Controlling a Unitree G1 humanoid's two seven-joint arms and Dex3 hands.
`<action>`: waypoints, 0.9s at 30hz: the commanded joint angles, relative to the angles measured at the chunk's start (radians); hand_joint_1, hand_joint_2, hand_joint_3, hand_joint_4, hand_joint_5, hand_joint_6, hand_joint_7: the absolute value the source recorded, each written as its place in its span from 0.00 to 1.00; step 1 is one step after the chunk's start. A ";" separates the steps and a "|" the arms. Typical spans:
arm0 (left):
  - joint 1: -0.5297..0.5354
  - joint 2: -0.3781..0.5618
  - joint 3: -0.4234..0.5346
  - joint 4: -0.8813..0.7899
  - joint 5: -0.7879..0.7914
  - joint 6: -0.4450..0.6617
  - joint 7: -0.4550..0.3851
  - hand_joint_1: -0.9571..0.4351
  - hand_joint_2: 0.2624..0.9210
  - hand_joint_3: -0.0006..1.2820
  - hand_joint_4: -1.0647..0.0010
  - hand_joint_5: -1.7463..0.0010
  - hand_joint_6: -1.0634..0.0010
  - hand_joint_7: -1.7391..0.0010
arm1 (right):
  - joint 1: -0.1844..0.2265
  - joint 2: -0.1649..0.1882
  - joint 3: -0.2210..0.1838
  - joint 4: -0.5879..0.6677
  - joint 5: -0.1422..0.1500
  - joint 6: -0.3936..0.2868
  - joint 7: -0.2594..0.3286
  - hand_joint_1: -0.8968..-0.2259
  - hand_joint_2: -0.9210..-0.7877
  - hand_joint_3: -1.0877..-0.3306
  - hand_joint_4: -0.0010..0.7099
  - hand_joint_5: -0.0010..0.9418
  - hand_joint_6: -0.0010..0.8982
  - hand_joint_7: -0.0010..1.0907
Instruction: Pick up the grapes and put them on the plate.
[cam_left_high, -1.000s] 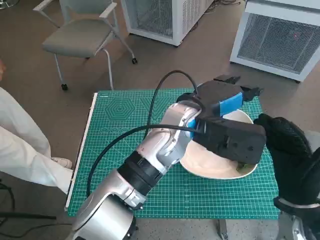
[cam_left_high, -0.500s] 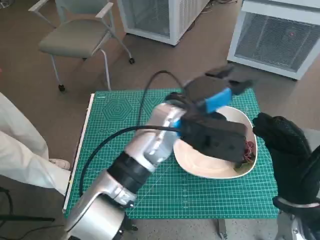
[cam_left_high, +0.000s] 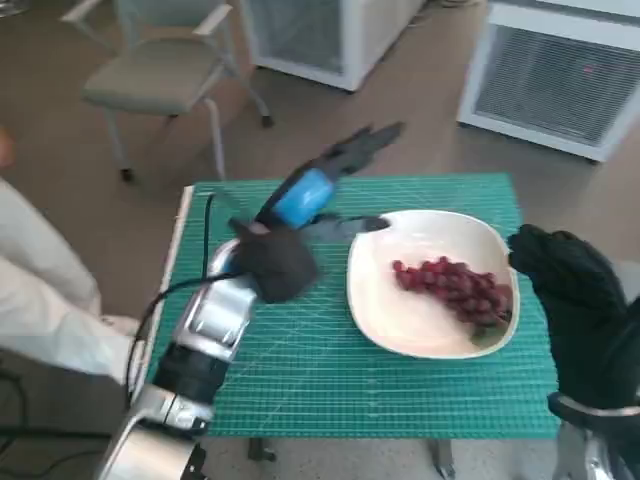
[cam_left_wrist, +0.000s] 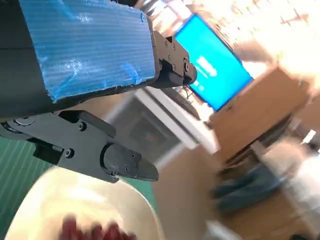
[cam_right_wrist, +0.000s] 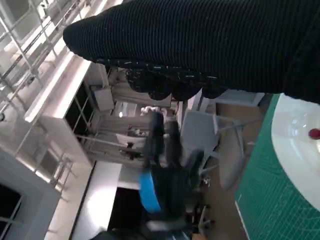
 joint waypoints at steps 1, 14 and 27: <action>0.166 -0.037 0.131 -0.051 -0.258 -0.067 -0.161 0.41 1.00 0.01 0.79 1.00 0.69 1.00 | 0.017 -0.007 0.002 0.018 0.005 0.016 0.005 0.74 0.00 0.60 0.55 0.75 0.20 0.90; 0.305 -0.033 0.213 -0.127 -0.405 -0.031 -0.277 0.42 1.00 0.02 0.78 0.99 0.71 1.00 | -0.003 -0.014 0.005 0.032 0.002 0.026 0.006 0.74 0.00 0.60 0.55 0.75 0.20 0.90; 0.356 -0.042 0.209 -0.206 -0.380 -0.014 -0.244 0.46 1.00 0.02 0.76 0.99 0.71 1.00 | -0.017 -0.020 0.005 0.046 0.005 0.031 0.011 0.74 0.00 0.60 0.56 0.74 0.20 0.89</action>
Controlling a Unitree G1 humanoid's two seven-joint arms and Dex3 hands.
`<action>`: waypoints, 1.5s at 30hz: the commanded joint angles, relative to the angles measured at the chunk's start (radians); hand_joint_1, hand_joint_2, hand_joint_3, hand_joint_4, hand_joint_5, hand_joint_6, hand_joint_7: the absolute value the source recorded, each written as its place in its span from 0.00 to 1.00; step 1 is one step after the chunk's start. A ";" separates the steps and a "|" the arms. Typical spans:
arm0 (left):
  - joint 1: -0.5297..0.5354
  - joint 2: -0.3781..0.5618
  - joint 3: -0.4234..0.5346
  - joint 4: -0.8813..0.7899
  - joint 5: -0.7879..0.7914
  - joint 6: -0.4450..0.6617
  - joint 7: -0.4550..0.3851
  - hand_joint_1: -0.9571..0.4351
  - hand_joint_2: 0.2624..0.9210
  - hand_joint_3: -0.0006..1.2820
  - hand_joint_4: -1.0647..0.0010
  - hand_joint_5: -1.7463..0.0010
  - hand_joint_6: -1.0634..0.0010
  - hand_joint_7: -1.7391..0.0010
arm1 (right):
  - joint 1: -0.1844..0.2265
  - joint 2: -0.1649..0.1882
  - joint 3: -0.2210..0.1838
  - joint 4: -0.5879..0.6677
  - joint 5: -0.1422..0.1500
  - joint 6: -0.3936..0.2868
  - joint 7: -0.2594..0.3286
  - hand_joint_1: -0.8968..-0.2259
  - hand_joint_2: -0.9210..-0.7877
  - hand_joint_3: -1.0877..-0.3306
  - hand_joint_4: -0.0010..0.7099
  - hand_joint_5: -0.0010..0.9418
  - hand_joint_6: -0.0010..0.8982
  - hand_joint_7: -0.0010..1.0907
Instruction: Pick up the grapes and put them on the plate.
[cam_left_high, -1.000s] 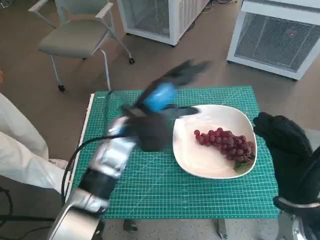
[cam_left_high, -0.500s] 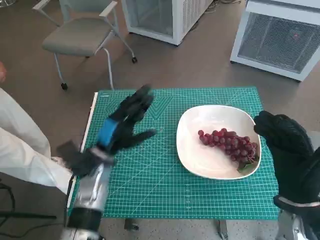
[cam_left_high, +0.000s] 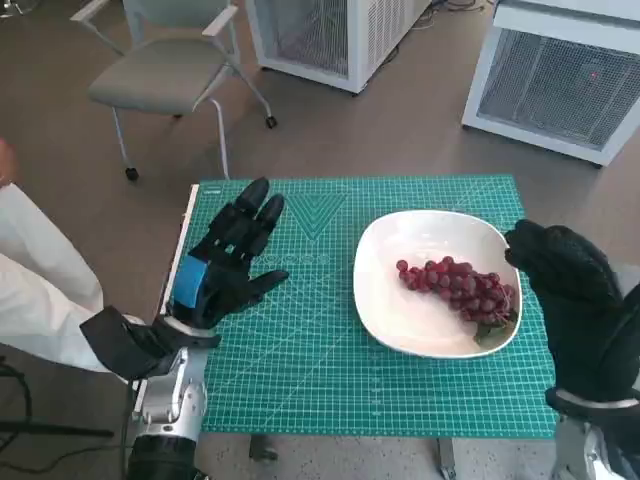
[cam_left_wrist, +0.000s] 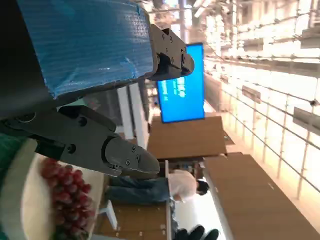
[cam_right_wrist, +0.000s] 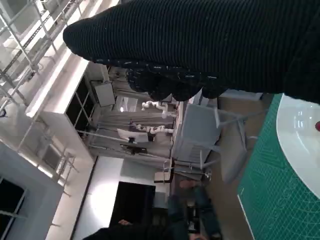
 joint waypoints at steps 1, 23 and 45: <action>0.034 -0.002 -0.005 -0.030 0.021 0.012 0.014 0.46 1.00 0.02 0.76 0.99 0.71 1.00 | 0.001 -0.010 0.004 0.022 0.003 0.016 0.009 0.74 0.00 0.60 0.56 0.74 0.20 0.89; 0.088 -0.001 -0.021 -0.113 0.037 0.055 0.036 0.46 1.00 0.03 0.73 0.99 0.69 1.00 | -0.035 -0.020 0.012 0.070 -0.006 -0.016 0.040 0.74 0.00 0.60 0.56 0.74 0.20 0.90; 0.084 0.003 -0.022 -0.103 0.054 0.042 0.045 0.46 1.00 0.03 0.73 0.99 0.69 1.00 | -0.044 -0.017 0.023 0.083 0.000 -0.013 0.044 0.74 0.00 0.60 0.57 0.73 0.20 0.90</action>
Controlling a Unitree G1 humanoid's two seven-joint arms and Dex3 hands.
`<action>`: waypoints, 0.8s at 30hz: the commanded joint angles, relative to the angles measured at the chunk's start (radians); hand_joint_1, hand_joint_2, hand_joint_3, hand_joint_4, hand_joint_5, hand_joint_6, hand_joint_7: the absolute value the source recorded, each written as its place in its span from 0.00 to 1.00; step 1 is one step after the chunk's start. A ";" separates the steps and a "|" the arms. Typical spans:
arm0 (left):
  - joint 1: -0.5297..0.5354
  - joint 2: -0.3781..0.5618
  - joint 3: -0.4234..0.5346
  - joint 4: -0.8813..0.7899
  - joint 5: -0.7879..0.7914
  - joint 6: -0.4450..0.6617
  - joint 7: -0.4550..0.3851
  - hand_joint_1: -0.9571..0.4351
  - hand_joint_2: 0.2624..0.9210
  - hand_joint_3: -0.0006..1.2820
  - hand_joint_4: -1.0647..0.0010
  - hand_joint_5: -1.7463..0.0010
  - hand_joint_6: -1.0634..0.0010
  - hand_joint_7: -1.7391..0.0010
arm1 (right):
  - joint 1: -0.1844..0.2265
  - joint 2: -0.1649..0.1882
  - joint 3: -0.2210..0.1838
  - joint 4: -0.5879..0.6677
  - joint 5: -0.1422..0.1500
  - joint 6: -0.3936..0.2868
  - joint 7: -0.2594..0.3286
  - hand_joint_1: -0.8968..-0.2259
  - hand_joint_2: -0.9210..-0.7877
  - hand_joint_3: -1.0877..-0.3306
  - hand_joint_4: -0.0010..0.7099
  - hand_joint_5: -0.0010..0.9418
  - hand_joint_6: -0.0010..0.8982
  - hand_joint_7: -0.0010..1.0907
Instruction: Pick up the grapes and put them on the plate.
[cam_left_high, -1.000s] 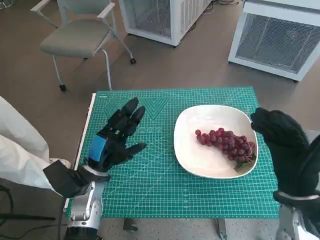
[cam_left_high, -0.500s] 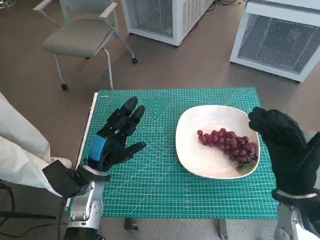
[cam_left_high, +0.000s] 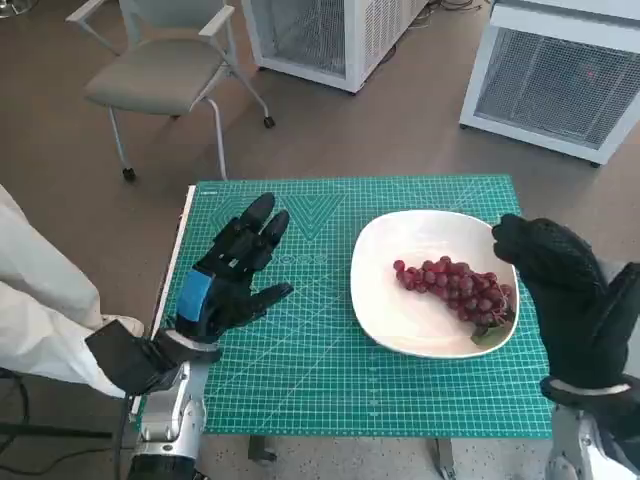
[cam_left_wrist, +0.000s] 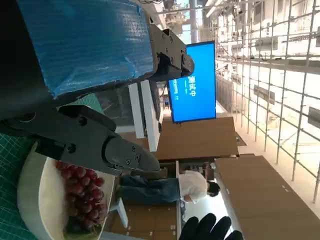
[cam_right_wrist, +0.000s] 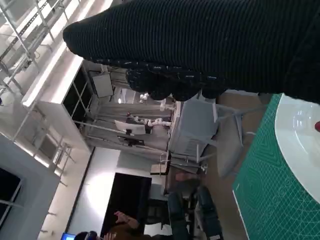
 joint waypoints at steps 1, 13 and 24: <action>0.004 0.004 0.001 -0.011 0.010 -0.007 0.001 0.46 1.00 0.03 0.73 0.99 0.69 1.00 | 0.004 -0.003 0.004 0.016 0.004 0.009 0.010 0.74 0.00 0.60 0.57 0.73 0.20 0.90; 0.000 0.005 0.002 -0.010 0.017 -0.006 0.002 0.47 1.00 0.03 0.72 1.00 0.69 1.00 | 0.000 -0.002 0.004 0.016 0.014 0.018 0.014 0.74 0.00 0.59 0.57 0.74 0.20 0.90; 0.001 0.006 0.003 -0.012 0.023 -0.008 0.005 0.47 1.00 0.03 0.72 1.00 0.69 1.00 | -0.009 -0.004 0.000 0.024 0.016 0.017 0.020 0.74 0.00 0.59 0.57 0.74 0.20 0.90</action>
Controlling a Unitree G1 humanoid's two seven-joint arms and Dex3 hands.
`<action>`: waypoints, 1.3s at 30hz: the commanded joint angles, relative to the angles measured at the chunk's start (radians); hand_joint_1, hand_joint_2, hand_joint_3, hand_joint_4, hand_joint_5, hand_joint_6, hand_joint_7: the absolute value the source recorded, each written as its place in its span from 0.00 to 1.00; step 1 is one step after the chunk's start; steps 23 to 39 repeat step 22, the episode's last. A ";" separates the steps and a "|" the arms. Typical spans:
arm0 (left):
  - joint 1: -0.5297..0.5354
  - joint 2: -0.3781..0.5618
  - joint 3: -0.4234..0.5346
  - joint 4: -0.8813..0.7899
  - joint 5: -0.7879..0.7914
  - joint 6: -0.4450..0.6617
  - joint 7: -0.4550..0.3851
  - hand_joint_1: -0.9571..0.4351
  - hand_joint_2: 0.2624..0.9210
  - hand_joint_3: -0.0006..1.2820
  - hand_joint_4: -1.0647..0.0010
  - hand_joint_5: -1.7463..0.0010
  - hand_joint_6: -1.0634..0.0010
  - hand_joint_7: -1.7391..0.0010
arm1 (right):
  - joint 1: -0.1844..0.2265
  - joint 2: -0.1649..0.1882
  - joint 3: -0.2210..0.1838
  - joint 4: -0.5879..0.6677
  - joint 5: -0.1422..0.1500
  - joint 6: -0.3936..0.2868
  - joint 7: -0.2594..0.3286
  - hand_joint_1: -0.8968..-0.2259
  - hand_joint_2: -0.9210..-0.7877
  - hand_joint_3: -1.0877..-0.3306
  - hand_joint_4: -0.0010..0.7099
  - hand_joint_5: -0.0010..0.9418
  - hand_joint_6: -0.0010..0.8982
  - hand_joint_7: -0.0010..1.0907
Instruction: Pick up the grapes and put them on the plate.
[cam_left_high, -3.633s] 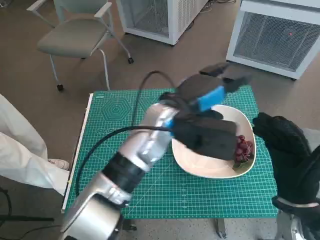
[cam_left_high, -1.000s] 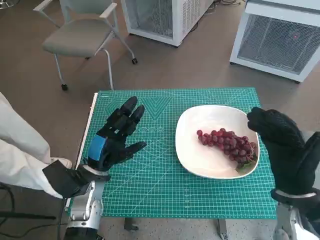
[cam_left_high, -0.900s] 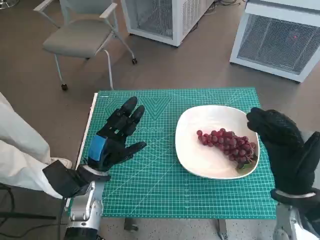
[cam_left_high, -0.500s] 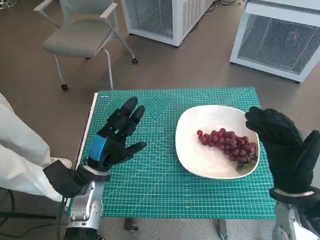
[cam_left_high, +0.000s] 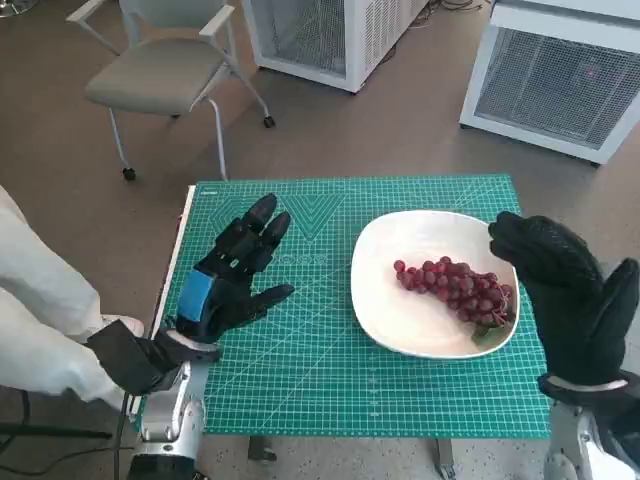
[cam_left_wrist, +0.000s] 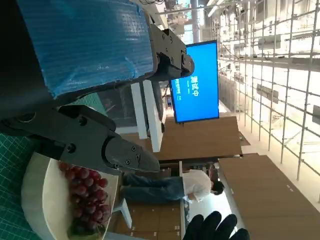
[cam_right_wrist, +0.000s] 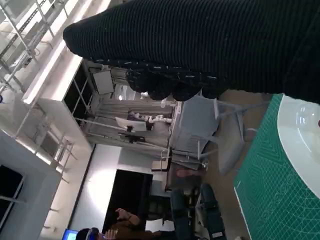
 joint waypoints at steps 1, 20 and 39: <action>0.001 0.006 0.002 -0.012 0.006 -0.008 0.000 0.47 1.00 0.03 0.72 1.00 0.69 1.00 | 0.005 -0.004 -0.001 0.019 0.009 0.013 0.009 0.74 0.00 0.59 0.57 0.74 0.20 0.90; -0.001 0.009 0.007 -0.007 0.013 -0.017 0.006 0.48 1.00 0.03 0.72 1.00 0.72 1.00 | -0.013 -0.005 -0.001 0.045 0.002 -0.005 0.022 0.74 0.00 0.59 0.57 0.75 0.19 0.90; -0.002 0.009 0.007 -0.007 0.014 -0.017 0.007 0.49 1.00 0.03 0.72 1.00 0.72 1.00 | -0.014 -0.006 -0.001 0.047 0.002 -0.006 0.024 0.74 0.00 0.59 0.57 0.75 0.19 0.90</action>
